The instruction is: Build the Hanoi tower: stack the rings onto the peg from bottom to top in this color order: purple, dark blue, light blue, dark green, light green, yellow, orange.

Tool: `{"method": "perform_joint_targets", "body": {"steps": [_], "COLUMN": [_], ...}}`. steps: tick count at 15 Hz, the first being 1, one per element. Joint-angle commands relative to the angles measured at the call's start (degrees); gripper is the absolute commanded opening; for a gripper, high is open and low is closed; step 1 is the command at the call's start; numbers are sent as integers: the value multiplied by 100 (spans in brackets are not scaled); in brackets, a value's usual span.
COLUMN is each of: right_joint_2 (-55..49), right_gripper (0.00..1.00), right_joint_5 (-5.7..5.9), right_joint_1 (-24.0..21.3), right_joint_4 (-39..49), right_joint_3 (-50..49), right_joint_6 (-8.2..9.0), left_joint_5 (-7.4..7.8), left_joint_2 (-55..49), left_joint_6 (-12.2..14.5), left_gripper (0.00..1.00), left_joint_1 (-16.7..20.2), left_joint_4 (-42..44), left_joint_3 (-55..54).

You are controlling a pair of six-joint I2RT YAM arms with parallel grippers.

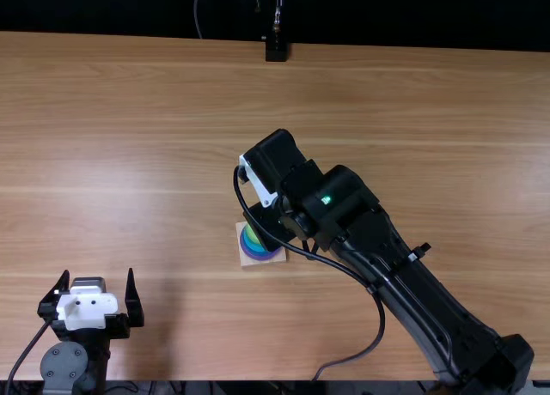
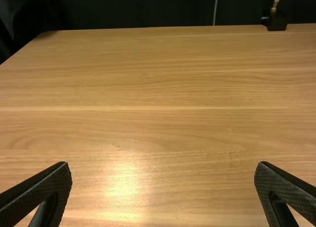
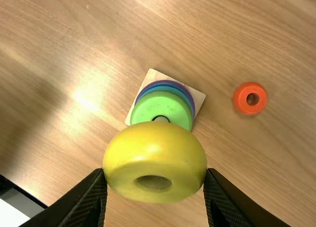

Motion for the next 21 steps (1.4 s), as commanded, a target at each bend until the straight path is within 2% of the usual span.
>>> {"method": "perform_joint_targets", "body": {"steps": [1, 5, 8, 9, 10, 11, 12, 13, 16, 21], "right_joint_2": [106, 106, 115, 115, 106, 106, 106, 106, 89, 71], "right_gripper": [0, 0, 0, 14, 50, 80, 100, 100, 100, 100], "right_joint_5": [-84, -126, -94, -63, -31, 96, 264, 391, 412, 391], "right_joint_1": [-16, -16, -7, -7, -7, -7, -7, -7, -16, -33], "right_joint_4": [-8, 2, 86, 181, 329, 382, 371, 340, 340, 635], "right_joint_3": [-127, -92, -48, -48, -92, -118, -127, -127, -127, -57], "right_joint_6": [15, 26, 26, 37, 37, 26, 5, 5, -27, 47], "left_joint_5": [-3, -3, -3, -3, -3, -3, -3, -3, -3, -3], "left_joint_2": [-67, -67, -67, -67, -67, -67, -67, -67, -67, -67], "left_joint_6": [27, 27, 27, 27, 27, 27, 27, 27, 27, 27], "left_gripper": [100, 100, 100, 100, 100, 100, 100, 100, 100, 100], "left_joint_1": [48, 48, 48, 48, 48, 48, 48, 48, 48, 48], "left_joint_4": [-457, -457, -457, -457, -457, -457, -457, -457, -457, -457], "left_joint_3": [-593, -593, -593, -593, -593, -593, -593, -593, -593, -593]}}
